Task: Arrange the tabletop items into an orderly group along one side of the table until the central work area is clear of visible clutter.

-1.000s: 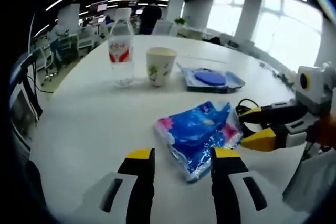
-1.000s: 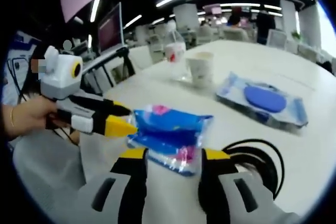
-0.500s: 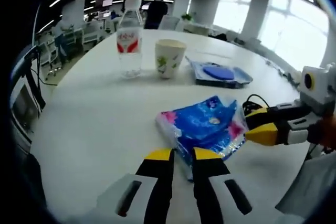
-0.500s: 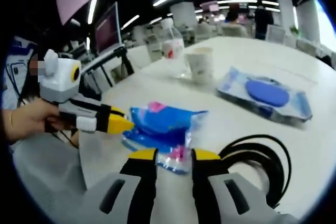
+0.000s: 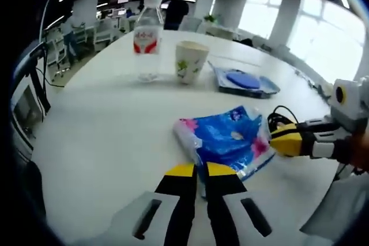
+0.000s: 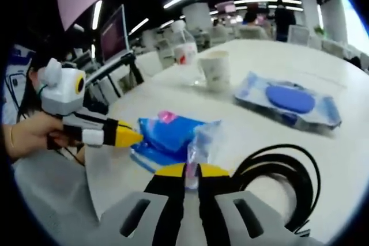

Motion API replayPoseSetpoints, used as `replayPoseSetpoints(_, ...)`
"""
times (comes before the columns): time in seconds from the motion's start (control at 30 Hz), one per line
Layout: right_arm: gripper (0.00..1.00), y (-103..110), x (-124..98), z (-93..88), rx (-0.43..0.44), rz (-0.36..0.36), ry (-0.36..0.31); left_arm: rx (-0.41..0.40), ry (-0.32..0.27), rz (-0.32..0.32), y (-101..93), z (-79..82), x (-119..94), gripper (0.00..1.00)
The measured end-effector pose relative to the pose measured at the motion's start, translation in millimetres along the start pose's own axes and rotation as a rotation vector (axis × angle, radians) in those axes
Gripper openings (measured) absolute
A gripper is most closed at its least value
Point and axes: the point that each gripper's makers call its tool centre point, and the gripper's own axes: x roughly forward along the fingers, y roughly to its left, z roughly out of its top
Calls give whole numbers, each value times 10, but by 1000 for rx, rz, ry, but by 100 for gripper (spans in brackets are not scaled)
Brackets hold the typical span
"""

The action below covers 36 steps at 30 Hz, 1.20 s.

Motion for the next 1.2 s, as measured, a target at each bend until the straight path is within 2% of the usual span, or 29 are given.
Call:
replayPoseSetpoints(0.47,1,0,-36,35,3,-13,-22,-29,-4,-5,-14,14,-60,1)
replayPoseSetpoints(0.67,1,12,-84,78,1,-11,-39,-15,-29,-13,-54,96,-123,1)
replayPoseSetpoints(0.97,1,30,-246,172,0,1,-77,-3,-40,-20,-123,131,-214,1)
replayPoseSetpoints(1.2,0,34,-394,264,7,6,-113,-6,-63,-38,-216,231,-296,1)
